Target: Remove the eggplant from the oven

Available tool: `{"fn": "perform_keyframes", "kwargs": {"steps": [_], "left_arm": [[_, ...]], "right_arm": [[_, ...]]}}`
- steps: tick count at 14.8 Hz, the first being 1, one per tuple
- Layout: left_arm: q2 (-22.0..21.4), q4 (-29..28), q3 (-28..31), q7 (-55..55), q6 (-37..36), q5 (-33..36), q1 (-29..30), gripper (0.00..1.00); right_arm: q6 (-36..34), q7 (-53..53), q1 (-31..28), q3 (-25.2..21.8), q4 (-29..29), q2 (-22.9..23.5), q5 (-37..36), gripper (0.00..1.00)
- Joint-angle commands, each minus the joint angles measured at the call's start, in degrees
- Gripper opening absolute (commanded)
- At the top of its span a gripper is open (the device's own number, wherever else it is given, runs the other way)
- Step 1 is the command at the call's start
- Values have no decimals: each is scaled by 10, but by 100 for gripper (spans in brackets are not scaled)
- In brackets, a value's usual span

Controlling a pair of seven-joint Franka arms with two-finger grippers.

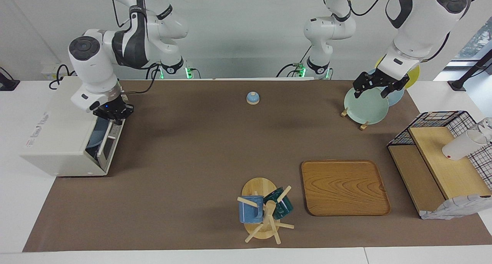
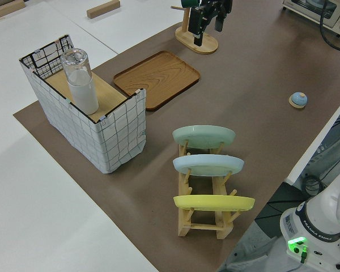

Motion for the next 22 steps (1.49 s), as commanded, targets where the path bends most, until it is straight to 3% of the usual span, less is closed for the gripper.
{"fn": "perform_keyframes", "kwargs": {"steps": [1, 4, 8, 16, 19, 22], "left_arm": [[1, 8, -5, 2, -8, 11, 6, 100], [1, 8, -5, 2, -8, 11, 6, 100], [1, 8, -5, 2, -8, 11, 6, 100], [1, 8, -5, 2, -8, 11, 6, 100], [0, 8, -5, 2, -8, 11, 6, 100], [1, 8, -5, 2, -8, 11, 6, 100]], "right_arm": [[92, 9, -11, -2, -39, 47, -8, 0], [129, 26, -11, 19, -58, 51, -8, 0], [180, 51, -12, 21, -59, 112, -8, 0], [171, 124, 17, 37, -47, 125, 9, 0], [108, 137, 17, 64, -5, 118, 48, 32], [2, 141, 16, 73, 61, 105, 44, 40]]}}
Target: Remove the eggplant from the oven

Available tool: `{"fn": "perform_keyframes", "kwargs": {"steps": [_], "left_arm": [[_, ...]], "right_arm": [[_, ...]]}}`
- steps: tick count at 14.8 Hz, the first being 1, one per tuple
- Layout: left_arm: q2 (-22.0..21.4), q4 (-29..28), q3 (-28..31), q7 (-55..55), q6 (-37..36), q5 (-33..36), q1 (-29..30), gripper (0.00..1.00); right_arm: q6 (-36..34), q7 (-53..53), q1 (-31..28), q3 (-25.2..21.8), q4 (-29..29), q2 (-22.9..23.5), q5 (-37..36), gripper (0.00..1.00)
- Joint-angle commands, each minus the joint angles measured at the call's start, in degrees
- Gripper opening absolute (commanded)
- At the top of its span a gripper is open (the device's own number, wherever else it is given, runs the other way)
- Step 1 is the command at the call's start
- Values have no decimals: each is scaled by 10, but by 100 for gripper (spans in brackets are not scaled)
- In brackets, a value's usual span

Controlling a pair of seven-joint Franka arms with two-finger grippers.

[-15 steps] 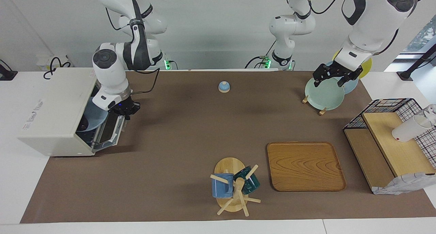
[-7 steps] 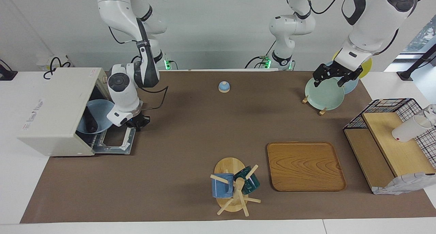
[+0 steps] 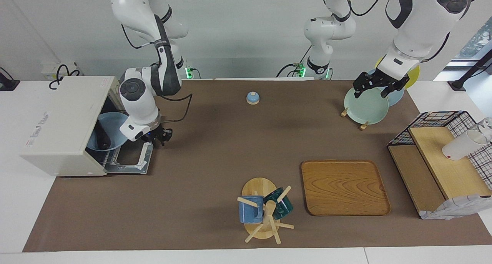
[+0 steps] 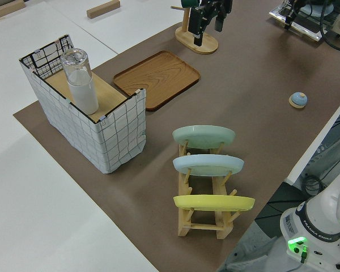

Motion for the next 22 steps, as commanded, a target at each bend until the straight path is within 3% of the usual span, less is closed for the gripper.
{"fn": "perform_keyframes", "kwargs": {"steps": [1, 7, 15, 16, 17, 18, 22], "left_arm": [[1, 8, -5, 2, -8, 11, 6, 100], [1, 8, -5, 2, -8, 11, 6, 100], [1, 8, -5, 2, -8, 11, 6, 100], [1, 8, -5, 2, -8, 11, 6, 100], [1, 8, -5, 2, -8, 11, 6, 100], [1, 8, -5, 2, -8, 11, 6, 100], [1, 8, -5, 2, -8, 11, 6, 100]], "right_arm": [[-85, 5, -8, 6, 54, -18, 1, 41], [-115, -33, -59, 1, 32, -37, -29, 40], [-37, -94, -103, 1, -39, -57, -29, 38], [-22, -119, -116, 1, -49, -59, -30, 36], [-11, -140, -122, 1, -53, -59, -30, 24], [-9, -150, -122, 1, -54, -59, -30, 4], [-38, -143, -80, 5, -28, -54, -57, 0]]}}
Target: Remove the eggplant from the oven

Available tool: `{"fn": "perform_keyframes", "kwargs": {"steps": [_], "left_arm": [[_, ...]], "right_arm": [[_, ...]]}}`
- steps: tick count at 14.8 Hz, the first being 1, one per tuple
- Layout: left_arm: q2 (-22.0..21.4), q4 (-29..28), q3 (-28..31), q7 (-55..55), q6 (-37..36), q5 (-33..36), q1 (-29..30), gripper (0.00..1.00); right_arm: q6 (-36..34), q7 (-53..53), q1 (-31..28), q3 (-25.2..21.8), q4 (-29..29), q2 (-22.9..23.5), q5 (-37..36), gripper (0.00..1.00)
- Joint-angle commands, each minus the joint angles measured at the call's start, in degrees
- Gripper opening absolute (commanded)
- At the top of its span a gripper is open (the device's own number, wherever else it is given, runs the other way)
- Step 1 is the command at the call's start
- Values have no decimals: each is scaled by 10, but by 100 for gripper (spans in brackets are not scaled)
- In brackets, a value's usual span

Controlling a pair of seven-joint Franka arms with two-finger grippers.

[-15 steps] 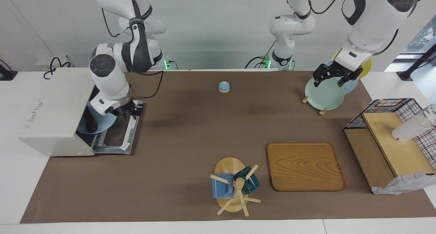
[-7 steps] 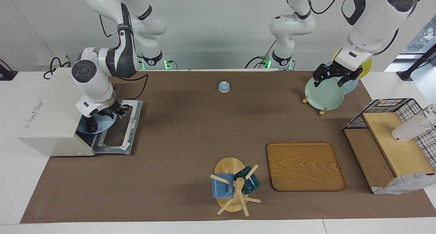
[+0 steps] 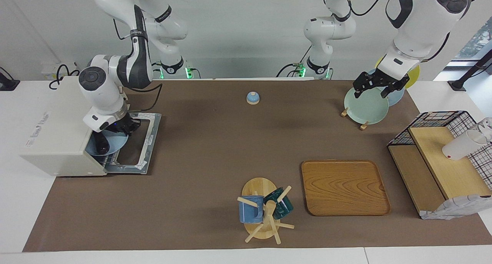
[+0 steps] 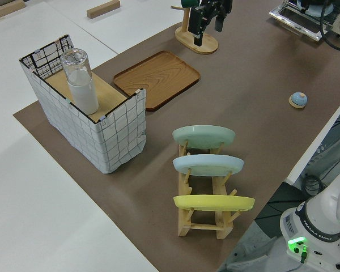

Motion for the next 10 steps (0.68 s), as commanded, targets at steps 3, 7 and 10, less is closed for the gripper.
{"fn": "perform_keyframes", "kwargs": {"steps": [3, 7, 10], "left_arm": [[1, 8, -5, 2, -8, 11, 6, 100], [1, 8, -5, 2, -8, 11, 6, 100], [1, 8, -5, 2, -8, 11, 6, 100]], "right_arm": [[-110, 72, 73, 32, 96, 23, -15, 0], [-164, 227, 95, 143, 161, 47, -15, 0], [-161, 319, 103, 206, 178, 74, -30, 0]]}}
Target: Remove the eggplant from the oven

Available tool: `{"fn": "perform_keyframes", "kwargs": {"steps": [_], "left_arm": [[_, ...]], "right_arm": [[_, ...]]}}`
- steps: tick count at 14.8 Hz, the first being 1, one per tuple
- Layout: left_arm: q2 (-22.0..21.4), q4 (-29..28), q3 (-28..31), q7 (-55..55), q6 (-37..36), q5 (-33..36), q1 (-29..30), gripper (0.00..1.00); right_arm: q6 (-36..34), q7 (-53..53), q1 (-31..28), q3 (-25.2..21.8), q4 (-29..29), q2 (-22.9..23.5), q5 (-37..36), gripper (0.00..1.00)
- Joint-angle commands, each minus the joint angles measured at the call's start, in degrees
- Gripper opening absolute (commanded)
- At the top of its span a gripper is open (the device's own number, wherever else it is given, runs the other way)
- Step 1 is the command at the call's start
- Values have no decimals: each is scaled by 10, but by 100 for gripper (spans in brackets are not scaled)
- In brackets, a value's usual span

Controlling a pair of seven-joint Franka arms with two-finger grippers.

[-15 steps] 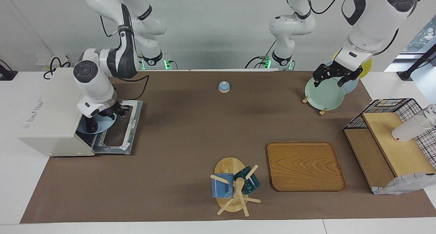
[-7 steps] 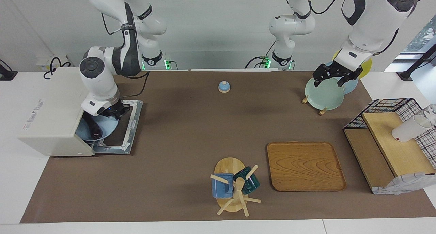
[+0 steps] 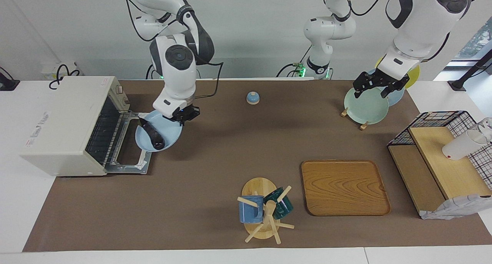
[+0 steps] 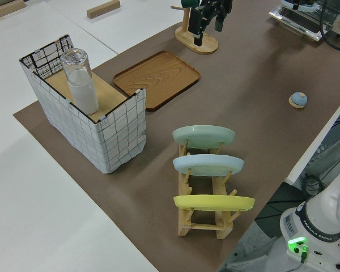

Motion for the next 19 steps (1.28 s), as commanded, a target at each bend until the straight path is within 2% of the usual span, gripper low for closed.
{"fn": "perform_keyframes", "kwargs": {"steps": [1, 2, 4, 6, 9, 13, 16, 18, 19], "left_arm": [[1, 8, -5, 2, -8, 11, 6, 100], [1, 8, -5, 2, -8, 11, 6, 100], [1, 8, -5, 2, -8, 11, 6, 100], [1, 8, -5, 2, -8, 11, 6, 100], [1, 8, -5, 2, -8, 11, 6, 100], [1, 8, -5, 2, -8, 11, 6, 100], [1, 8, -5, 2, -8, 11, 6, 100], [1, 8, -5, 2, -8, 11, 6, 100], [1, 8, -5, 1, -9, 11, 6, 100]], "right_arm": [[-15, 90, 17, 44, 57, 60, -40, 0], [-31, 137, 50, 45, 95, 93, -52, 0], [-87, 239, 138, 45, 215, 194, -95, 0], [-71, 306, 175, 46, 253, 247, -104, 0], [32, 361, 197, 46, 225, 255, -98, 0], [70, 367, 212, 50, 213, 255, -87, 0], [166, 368, 210, 50, 166, 250, -83, 0], [197, 367, 203, 50, 139, 244, -64, 0], [199, 366, 198, 50, 139, 243, -61, 5]]}}
